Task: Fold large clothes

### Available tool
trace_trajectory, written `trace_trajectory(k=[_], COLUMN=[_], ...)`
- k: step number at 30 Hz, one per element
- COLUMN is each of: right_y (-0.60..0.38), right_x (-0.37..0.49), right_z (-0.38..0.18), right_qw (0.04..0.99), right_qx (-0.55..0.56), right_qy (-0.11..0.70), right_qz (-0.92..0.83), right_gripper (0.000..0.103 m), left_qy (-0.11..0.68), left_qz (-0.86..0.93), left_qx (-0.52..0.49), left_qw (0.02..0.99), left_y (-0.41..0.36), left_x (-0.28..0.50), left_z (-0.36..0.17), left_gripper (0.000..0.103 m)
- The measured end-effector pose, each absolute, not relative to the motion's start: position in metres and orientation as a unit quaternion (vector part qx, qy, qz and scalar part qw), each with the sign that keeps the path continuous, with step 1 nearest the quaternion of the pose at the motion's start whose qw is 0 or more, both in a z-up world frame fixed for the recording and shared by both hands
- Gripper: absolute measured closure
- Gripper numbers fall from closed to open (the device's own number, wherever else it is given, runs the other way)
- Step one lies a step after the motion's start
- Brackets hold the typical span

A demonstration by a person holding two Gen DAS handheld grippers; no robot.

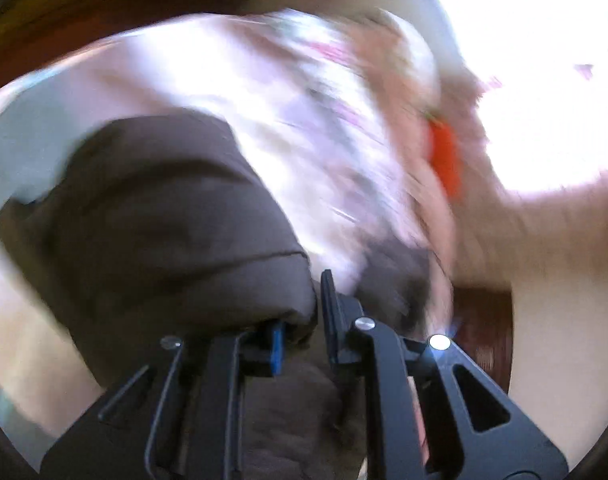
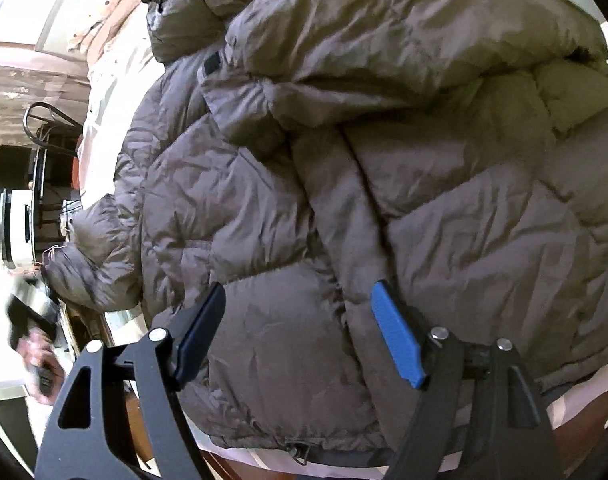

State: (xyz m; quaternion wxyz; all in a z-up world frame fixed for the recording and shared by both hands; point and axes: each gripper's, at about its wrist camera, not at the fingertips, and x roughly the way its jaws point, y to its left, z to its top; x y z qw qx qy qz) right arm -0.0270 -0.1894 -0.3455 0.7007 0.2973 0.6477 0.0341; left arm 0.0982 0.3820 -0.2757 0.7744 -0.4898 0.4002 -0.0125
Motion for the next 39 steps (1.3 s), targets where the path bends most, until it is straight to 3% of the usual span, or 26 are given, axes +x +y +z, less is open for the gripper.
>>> trace_trajectory(k=[3, 7, 9, 10, 14, 21, 24, 27, 28, 29, 30, 31, 35, 39], right_y=[-0.204, -0.236, -0.252, -0.262, -0.289, -0.283, -0.265, -0.253, -0.247, -0.243, -0.234, -0.226, -0.229, -0.263], right_x=[-0.028, -0.03, -0.03, -0.03, -0.022, 0.045, 0.09, 0.121, 0.128, 0.129, 0.131, 0.131, 0.11, 0.068], right_z=[-0.341, -0.336, -0.335, -0.334, -0.33, -0.313, -0.334, -0.373, -0.38, -0.382, -0.378, -0.369, -0.321, -0.307], right_qw=[0.704, 0.706, 0.71, 0.713, 0.721, 0.754, 0.752, 0.7, 0.69, 0.691, 0.702, 0.712, 0.749, 0.765], right_qx=[0.303, 0.322, 0.329, 0.332, 0.345, 0.3, 0.269, 0.32, 0.334, 0.339, 0.327, 0.32, 0.325, 0.311], right_qy=[0.641, 0.63, 0.622, 0.617, 0.6, 0.585, 0.601, 0.637, 0.641, 0.636, 0.63, 0.621, 0.569, 0.563], right_qz=[0.029, 0.011, 0.0, -0.006, -0.011, 0.007, 0.019, 0.039, 0.043, 0.049, 0.061, 0.078, 0.096, 0.028], right_gripper=[0.027, 0.027, 0.025, 0.019, 0.013, 0.013, 0.011, 0.01, 0.018, 0.053, 0.074, 0.086, 0.09, 0.09], left_qy=[0.436, 0.546, 0.571, 0.584, 0.613, 0.642, 0.653, 0.655, 0.655, 0.655, 0.655, 0.656, 0.654, 0.654], left_qz=[-0.136, -0.239, -0.243, -0.238, -0.179, -0.014, 0.016, 0.03, 0.03, 0.03, 0.03, 0.03, 0.027, 0.021], left_qx=[-0.431, -0.297, -0.269, -0.261, -0.301, -0.33, -0.342, -0.363, -0.367, -0.368, -0.368, -0.367, -0.375, -0.382], left_qw=[0.778, 0.746, 0.737, 0.731, 0.708, 0.692, 0.676, 0.662, 0.66, 0.66, 0.659, 0.659, 0.657, 0.653], left_y=[0.278, 0.126, 0.097, 0.09, 0.114, 0.193, 0.208, 0.216, 0.219, 0.219, 0.218, 0.22, 0.231, 0.232], left_x=[0.126, 0.127, 0.114, 0.109, 0.091, 0.082, 0.084, 0.082, 0.078, 0.077, 0.077, 0.076, 0.069, 0.06], left_z=[-0.246, -0.258, -0.272, -0.281, -0.324, -0.38, -0.401, -0.417, -0.418, -0.419, -0.417, -0.418, -0.418, -0.418], left_gripper=[0.076, 0.031, 0.023, 0.019, 0.015, 0.014, 0.014, 0.013, 0.013, 0.012, 0.012, 0.012, 0.012, 0.009])
